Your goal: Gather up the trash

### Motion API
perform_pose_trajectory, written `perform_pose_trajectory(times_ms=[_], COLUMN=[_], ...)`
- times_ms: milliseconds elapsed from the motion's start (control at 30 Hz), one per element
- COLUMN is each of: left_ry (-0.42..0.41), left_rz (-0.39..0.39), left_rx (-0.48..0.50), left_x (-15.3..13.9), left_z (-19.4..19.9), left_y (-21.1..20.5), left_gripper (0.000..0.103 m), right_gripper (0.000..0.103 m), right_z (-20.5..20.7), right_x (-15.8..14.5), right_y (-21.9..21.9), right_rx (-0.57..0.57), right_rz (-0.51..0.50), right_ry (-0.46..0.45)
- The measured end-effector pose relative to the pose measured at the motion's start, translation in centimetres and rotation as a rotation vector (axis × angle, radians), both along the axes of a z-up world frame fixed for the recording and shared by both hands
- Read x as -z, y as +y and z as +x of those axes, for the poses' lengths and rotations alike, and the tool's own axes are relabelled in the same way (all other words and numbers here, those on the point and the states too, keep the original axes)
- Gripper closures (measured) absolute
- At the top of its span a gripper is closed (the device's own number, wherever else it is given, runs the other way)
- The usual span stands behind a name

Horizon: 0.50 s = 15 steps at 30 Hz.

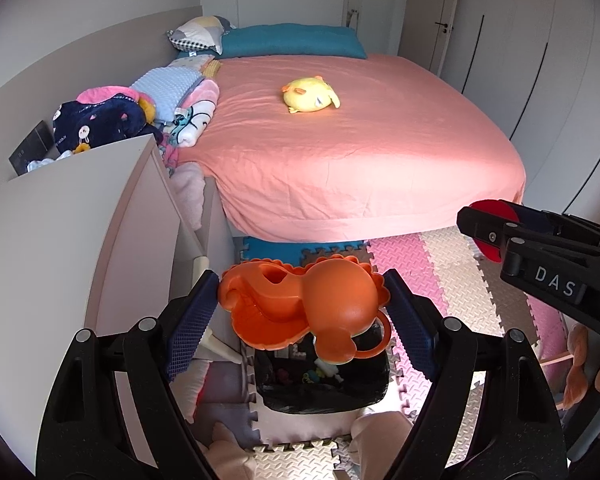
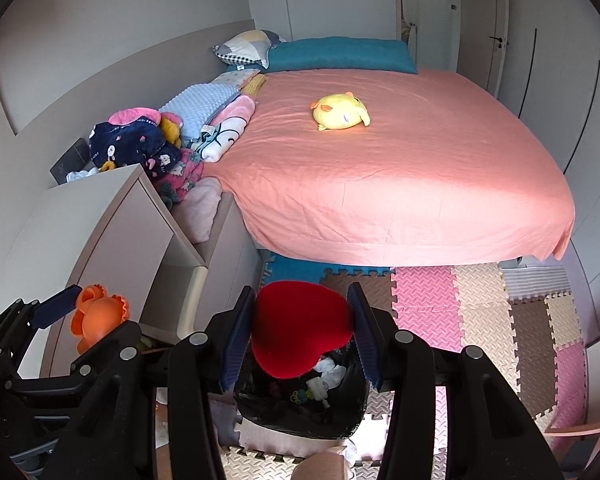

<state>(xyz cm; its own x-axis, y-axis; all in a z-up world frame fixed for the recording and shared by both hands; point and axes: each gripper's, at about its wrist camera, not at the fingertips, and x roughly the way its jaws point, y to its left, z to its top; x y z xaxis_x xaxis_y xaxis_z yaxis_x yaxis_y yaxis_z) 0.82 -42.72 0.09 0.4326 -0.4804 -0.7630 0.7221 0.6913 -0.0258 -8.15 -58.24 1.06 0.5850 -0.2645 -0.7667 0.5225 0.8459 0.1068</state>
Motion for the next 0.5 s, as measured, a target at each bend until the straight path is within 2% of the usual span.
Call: perform_pose_trajectory(times_ms=[67,100,133,233,500], left_ry=[0.002,0.008,0.01,-0.002,0.017], left_rz=[0.016,0.03,0.046,0.071,0.072], left_rx=[0.0,0.0,-0.011,-0.059,-0.07], left_x=[0.2,0.5,0.7,1.1,1.3], left_z=[0.2,0.4,0.5,1.1,1.8], left_y=[-0.1,-0.2,-0.3,0.1,0.5], left_gripper=[0.022,0.016,0.005,0.005,0.005], right_gripper=[0.05,0.025,0.003,0.003,0.003], right_z=[0.0,0.1,0.0,0.2,0.8], right_x=[0.0,0.0,-0.1,-0.2,-0.3], right_y=[-0.2,-0.5,-0.7,-1.0,-0.8], right_rx=[0.009,0.017,0.029,0.046,0.044], right_rz=[0.007,0.017,0.022,0.018,0.008], right_ry=[-0.003,-0.007,-0.025,-0.029,-0.015])
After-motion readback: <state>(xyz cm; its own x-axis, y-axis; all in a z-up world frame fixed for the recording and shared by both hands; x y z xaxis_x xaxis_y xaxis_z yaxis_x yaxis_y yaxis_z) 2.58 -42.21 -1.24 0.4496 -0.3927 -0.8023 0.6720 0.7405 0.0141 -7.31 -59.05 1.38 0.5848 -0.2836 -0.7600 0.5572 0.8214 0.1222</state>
